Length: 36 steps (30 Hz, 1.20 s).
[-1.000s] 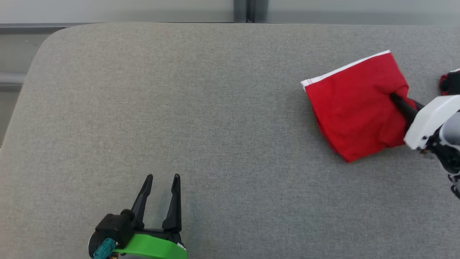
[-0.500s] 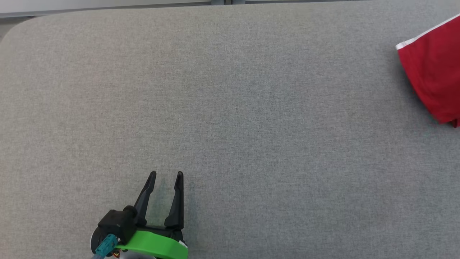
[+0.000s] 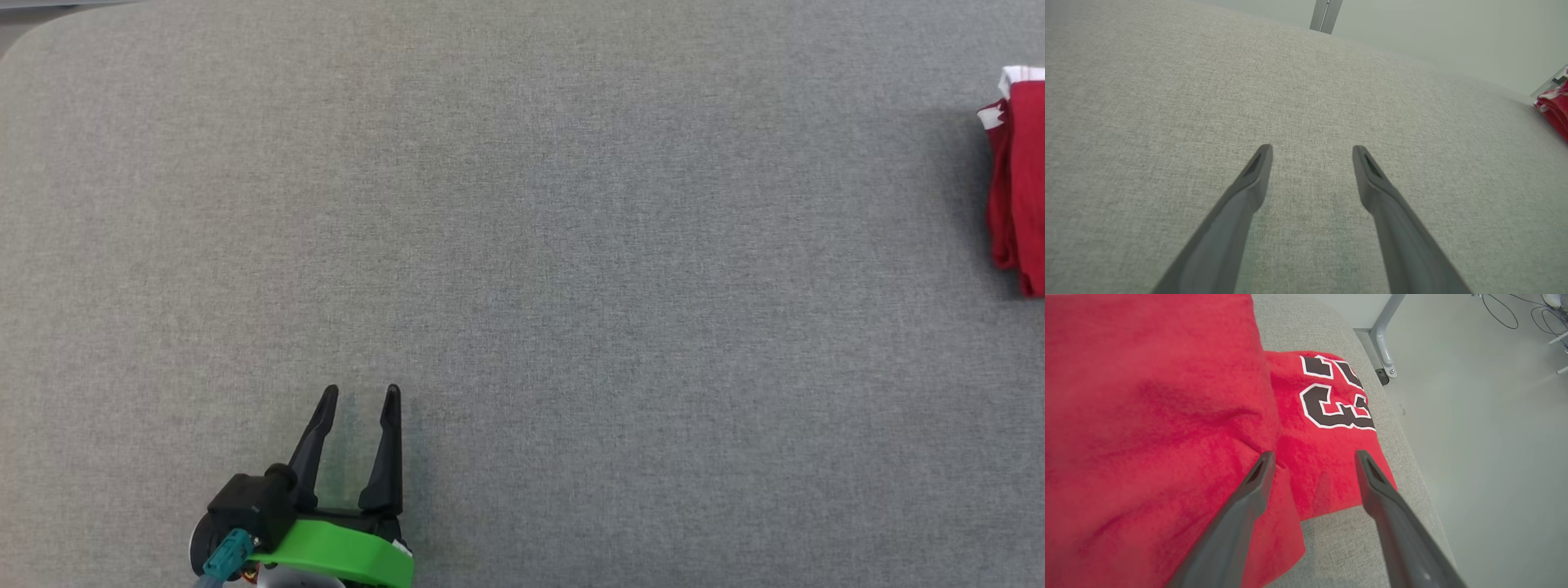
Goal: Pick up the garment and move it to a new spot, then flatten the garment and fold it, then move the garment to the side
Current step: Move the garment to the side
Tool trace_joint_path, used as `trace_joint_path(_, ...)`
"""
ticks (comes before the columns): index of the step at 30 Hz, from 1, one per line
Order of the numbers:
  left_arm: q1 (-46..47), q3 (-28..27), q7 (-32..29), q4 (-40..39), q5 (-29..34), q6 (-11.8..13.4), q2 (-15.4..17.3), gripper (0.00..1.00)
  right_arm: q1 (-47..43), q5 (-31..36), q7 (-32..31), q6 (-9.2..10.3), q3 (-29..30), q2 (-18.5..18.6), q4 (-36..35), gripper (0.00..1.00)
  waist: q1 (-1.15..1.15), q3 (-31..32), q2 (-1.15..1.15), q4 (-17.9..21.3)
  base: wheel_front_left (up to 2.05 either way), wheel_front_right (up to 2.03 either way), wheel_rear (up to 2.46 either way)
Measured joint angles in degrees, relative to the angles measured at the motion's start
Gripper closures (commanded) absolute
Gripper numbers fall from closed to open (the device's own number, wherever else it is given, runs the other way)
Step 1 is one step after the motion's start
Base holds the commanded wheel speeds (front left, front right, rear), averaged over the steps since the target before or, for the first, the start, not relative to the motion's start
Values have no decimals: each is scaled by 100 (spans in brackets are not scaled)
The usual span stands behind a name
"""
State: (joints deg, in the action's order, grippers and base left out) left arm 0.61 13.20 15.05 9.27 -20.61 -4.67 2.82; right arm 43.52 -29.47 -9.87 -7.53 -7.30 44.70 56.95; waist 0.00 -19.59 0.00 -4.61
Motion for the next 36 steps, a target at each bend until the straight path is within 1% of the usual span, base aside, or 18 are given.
trace_joint_path(2, -5, -42, 0, -4, 0, 11, 1, 0, 36, 248, 241, 1, 59, -92, 130, 0, 0, 17, 0, 19, 0, 0, 0)
trace_joint_path(4, -34, -81, 0, -7, 1, 12, 0, 0, 60, 328, 544, 1, 204, -221, 176, 0, 0, 63, 0, 42, 0, 0, 0)
trace_joint_path(8, -152, -186, 0, -131, -7, 23, 1, 0, 10, 514, 1148, 1, 354, -344, -15, 0, 0, 232, 0, 70, 0, 0, 0)
trace_joint_path(11, -283, -276, 1, -278, 2, 64, -1, 0, -303, 482, 1619, 1, 493, -500, -467, 0, 0, 431, 0, 84, 0, 0, 0)
trace_joint_path(15, -553, -495, 0, -370, 35, 119, -1, 0, -1087, 487, 2216, 1, 651, -771, -1281, 0, 0, 783, 0, 113, 0, 0, 0)
trace_joint_path(18, -719, -779, 0, -414, 41, 200, 0, 0, -1815, 604, 2434, 2, 868, -1188, -1975, 0, 0, 1073, 0, 147, 0, 0, 0)
trace_joint_path(22, -947, -1054, 0, -356, 198, 194, 1, 0, -2885, 1066, 2484, 0, 1151, -1995, -2986, 0, 0, 1463, 0, 211, 0, 0, 0)
trace_joint_path(25, -996, -1194, 0, -369, 354, 152, 1, 0, -3581, 1489, 2490, 1, 1324, -2582, -3742, 0, 0, 1719, 0, 264, 0, 0, 0)
trace_joint_path(28, -967, -1221, 0, -354, 578, -2, 0, 0, -4208, 1791, 2491, 1, 1450, -3172, -4265, 0, 0, 1930, 0, 309, 0, 0, 0)
trace_joint_path(30, -913, -1195, 0, -302, 635, -81, 1, 0, -4457, 2000, 2492, 1, 1457, -3428, -4477, 0, 0, 2024, 0, 327, 0, 0, 0)
trace_joint_path(33, -817, -1129, 0, -157, 714, -147, 0, 0, -4740, 2118, 2492, 1, 1493, -3760, -4656, 0, 0, 2118, 0, 352, 0, 0, 0)
trace_joint_path(36, -738, -1116, 0, -16, 717, -188, 0, 0, -4840, 2264, 2492, 2, 1449, -3883, -4714, 0, 0, 2131, 0, 405, 0, 0, 0)
